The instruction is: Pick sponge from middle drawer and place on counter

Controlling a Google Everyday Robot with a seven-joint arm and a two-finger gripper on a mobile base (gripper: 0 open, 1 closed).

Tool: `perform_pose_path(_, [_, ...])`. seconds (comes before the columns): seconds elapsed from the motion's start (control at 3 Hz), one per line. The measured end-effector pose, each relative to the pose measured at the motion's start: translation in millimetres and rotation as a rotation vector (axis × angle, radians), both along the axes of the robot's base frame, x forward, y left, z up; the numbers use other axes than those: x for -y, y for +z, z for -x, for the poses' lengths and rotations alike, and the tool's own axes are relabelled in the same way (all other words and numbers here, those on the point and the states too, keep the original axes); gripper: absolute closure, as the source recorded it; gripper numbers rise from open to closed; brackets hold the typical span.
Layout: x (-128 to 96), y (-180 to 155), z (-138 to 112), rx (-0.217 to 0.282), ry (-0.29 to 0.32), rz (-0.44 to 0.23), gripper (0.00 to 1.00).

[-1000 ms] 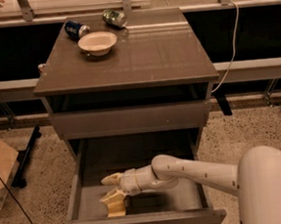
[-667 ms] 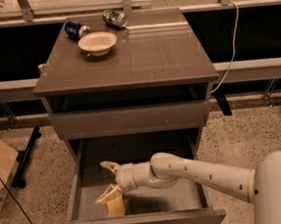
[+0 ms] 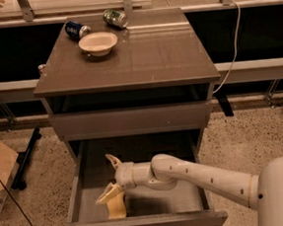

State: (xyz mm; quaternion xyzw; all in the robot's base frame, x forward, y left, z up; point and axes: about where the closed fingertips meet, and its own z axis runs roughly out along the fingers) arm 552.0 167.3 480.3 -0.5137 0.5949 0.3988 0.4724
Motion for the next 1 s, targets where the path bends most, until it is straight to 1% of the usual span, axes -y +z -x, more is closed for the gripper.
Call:
perform_pose_path(0.33, [2,-13,-10,-0.017,-0.027,0.006,0.0])
perform_pose_path(0.67, [10,-40,-12,-0.065,-0.052,0.023,0.0])
perform_pose_path(1.0, [23,-64,-5,-0.107,-0.071,0.033,0.0])
